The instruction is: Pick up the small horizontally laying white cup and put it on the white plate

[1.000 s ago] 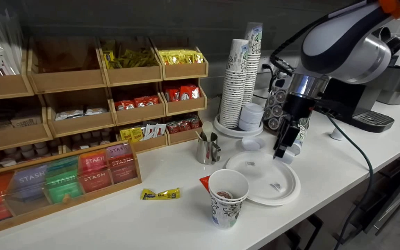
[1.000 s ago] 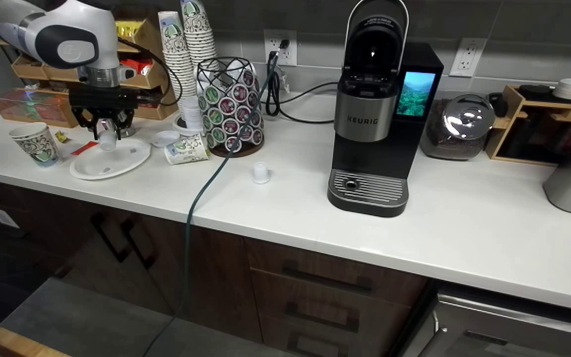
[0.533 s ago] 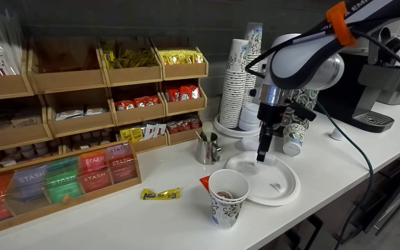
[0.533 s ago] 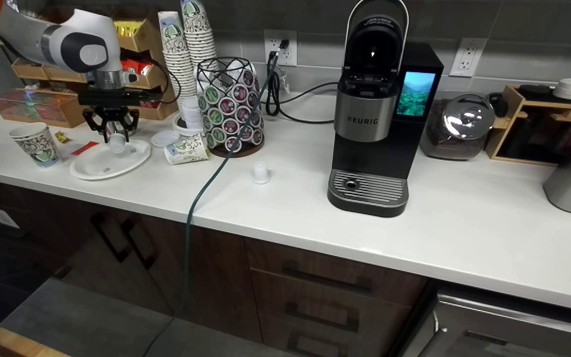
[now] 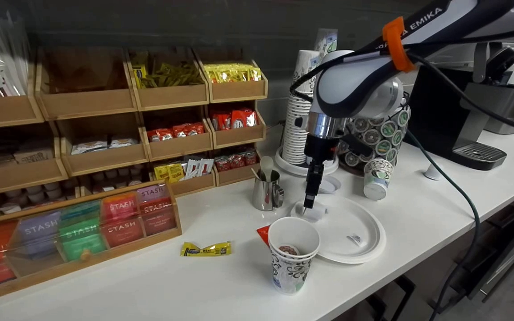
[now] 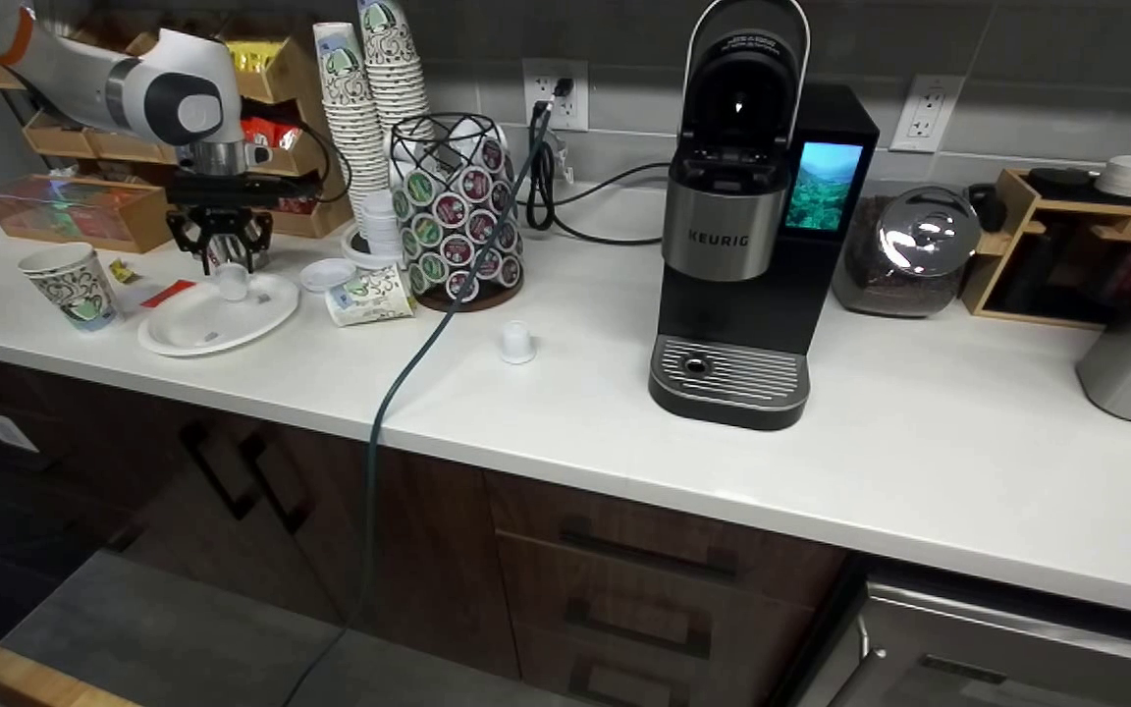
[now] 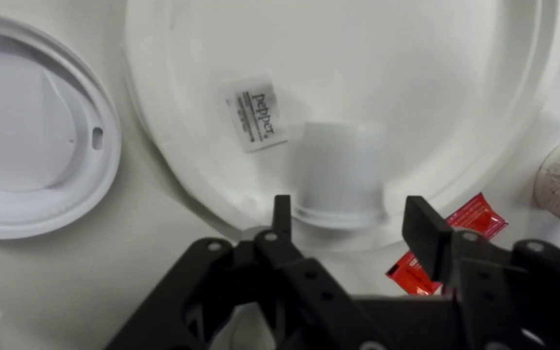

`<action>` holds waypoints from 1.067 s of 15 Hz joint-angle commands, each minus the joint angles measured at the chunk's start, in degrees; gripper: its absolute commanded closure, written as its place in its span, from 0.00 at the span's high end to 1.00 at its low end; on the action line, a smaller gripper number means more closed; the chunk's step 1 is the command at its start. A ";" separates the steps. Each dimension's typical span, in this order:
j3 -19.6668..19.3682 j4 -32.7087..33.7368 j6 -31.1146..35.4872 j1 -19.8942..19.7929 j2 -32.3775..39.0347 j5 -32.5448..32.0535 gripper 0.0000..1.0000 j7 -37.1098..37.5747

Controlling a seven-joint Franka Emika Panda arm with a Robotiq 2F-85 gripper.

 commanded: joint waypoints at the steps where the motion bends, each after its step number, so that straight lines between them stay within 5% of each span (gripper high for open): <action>1: 2.99 1.68 -1.67 -3.03 1.17 2.36 0.93 -3.08; 2: 4.23 0.23 -2.13 -4.71 0.09 4.22 1.00 -4.99; 9: 9.31 -18.54 0.60 -15.71 -13.31 23.00 1.00 -23.94; 13: 7.90 -30.21 4.01 -15.36 -22.87 35.64 1.00 -33.29; 16: 4.95 -39.54 9.66 -11.40 -30.23 44.59 1.00 -29.39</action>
